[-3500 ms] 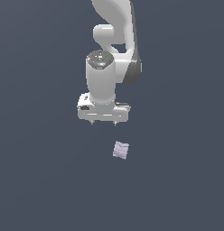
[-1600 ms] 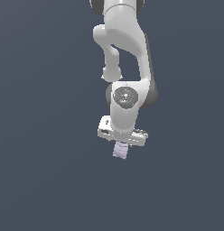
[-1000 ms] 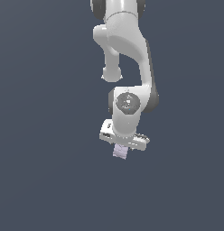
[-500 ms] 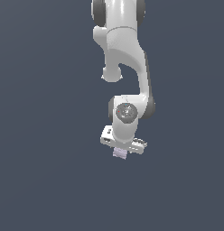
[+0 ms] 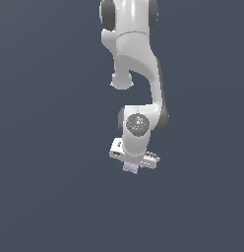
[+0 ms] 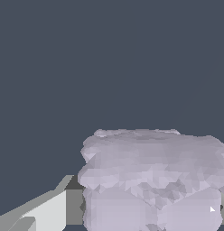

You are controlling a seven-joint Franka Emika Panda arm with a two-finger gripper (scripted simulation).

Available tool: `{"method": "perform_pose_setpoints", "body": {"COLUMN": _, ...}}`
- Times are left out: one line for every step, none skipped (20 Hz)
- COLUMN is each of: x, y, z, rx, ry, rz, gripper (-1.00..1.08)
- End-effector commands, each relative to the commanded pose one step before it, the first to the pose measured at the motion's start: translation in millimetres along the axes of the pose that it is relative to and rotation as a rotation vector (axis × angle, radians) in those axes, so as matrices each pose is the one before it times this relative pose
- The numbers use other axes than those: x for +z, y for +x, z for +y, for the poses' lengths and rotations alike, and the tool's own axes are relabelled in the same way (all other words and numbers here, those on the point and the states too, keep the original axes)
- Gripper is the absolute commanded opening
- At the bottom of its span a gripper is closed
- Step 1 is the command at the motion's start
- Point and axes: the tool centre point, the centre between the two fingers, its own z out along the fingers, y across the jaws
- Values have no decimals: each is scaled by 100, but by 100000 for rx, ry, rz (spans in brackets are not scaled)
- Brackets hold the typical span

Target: Pick up the object and move it to a goal position.

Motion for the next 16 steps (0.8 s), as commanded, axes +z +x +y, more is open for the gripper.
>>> {"method": "perform_pose_setpoints", "body": {"x": -9, "y": 11, "z": -9, "rx": -4, "ry": 13, "rz": 26, "gripper": -100}}
{"method": "perform_pose_setpoints", "body": {"x": 0, "y": 0, "z": 0, "rx": 0, "ry": 0, "rz": 0, "gripper": -100}}
{"method": "perform_pose_setpoints", "body": {"x": 0, "y": 0, "z": 0, "rx": 0, "ry": 0, "rz": 0, "gripper": -100}}
{"method": "perform_pose_setpoints", "body": {"x": 0, "y": 0, "z": 0, "rx": 0, "ry": 0, "rz": 0, "gripper": -100}}
{"method": "perform_pose_setpoints", "body": {"x": -40, "y": 30, "z": 9, "rx": 29, "ry": 28, "rz": 74, "gripper": -100}}
{"method": "perform_pose_setpoints", "body": {"x": -29, "y": -2, "z": 6, "rx": 0, "ry": 0, "rz": 0, "gripper": -100}}
{"method": "perform_pose_setpoints", "body": {"x": -86, "y": -5, "z": 17, "rx": 0, "ry": 0, "rz": 0, "gripper": -100}}
{"method": "perform_pose_setpoints", "body": {"x": -144, "y": -9, "z": 29, "rx": 0, "ry": 0, "rz": 0, "gripper": -100}}
{"method": "perform_pose_setpoints", "body": {"x": -202, "y": -13, "z": 41, "rx": 0, "ry": 0, "rz": 0, "gripper": -100}}
{"method": "perform_pose_setpoints", "body": {"x": -261, "y": -16, "z": 53, "rx": 0, "ry": 0, "rz": 0, "gripper": -100}}
{"method": "perform_pose_setpoints", "body": {"x": -321, "y": -20, "z": 65, "rx": 0, "ry": 0, "rz": 0, "gripper": -100}}
{"method": "perform_pose_setpoints", "body": {"x": -382, "y": -23, "z": 77, "rx": 0, "ry": 0, "rz": 0, "gripper": -100}}
{"method": "perform_pose_setpoints", "body": {"x": -444, "y": -27, "z": 89, "rx": 0, "ry": 0, "rz": 0, "gripper": -100}}
{"method": "perform_pose_setpoints", "body": {"x": -508, "y": -30, "z": 102, "rx": 0, "ry": 0, "rz": 0, "gripper": -100}}
{"method": "perform_pose_setpoints", "body": {"x": -573, "y": -34, "z": 115, "rx": 0, "ry": 0, "rz": 0, "gripper": -100}}
{"method": "perform_pose_setpoints", "body": {"x": -641, "y": -37, "z": 128, "rx": 0, "ry": 0, "rz": 0, "gripper": -100}}
